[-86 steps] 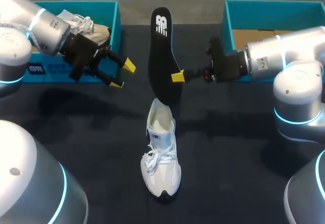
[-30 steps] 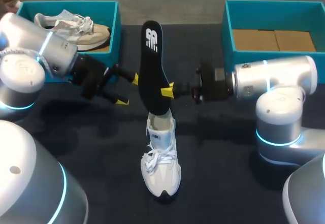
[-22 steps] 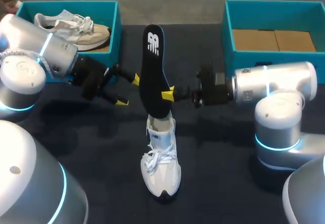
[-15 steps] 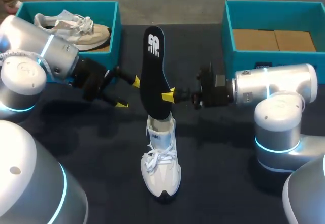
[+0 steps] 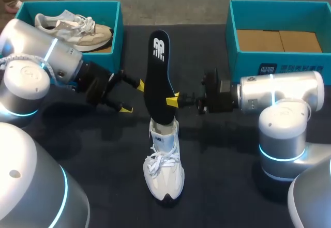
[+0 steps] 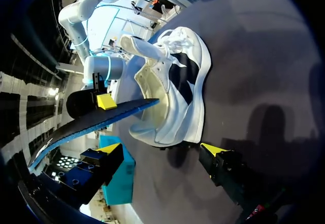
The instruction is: Take the shoe out of the shoebox, open the shoe tongue, remove and reinsert the insole, then place the shoe into the shoebox
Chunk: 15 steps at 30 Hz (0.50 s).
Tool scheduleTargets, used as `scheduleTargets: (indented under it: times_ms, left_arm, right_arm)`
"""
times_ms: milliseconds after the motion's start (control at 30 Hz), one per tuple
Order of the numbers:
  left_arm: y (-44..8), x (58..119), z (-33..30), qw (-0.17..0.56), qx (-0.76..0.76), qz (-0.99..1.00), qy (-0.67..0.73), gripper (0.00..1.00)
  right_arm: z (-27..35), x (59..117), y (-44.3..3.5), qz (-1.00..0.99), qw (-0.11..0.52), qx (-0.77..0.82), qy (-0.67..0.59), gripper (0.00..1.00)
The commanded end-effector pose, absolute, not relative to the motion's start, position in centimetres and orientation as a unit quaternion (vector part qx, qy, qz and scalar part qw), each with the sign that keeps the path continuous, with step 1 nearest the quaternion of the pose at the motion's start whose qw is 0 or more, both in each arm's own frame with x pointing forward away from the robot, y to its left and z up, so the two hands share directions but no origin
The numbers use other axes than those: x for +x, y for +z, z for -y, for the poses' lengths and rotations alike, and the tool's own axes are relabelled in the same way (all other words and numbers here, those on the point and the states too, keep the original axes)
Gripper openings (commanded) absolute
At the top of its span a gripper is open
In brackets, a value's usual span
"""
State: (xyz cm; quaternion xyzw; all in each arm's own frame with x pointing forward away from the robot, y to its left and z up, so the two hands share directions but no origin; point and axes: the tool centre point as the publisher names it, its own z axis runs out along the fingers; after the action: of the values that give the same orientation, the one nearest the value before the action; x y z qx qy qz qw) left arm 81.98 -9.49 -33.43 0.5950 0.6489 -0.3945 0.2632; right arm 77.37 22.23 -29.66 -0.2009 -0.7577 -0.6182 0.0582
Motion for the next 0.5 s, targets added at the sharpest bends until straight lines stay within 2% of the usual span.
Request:
scheduleTargets:
  times_ms: [33,500]
  left_arm:
    - [-33.08,82.13,9.77,0.255,0.597,-0.652,-0.391,1.0]
    - [-32.53,81.95,10.7,0.231,0.6,-0.665,-0.38,1.0]
  right_arm:
    - [-22.54,77.2,-29.69,0.759,0.056,-0.206,-0.615,0.0]
    - [-22.26,76.91,-30.58,0.757,0.052,-0.206,-0.618,0.0]
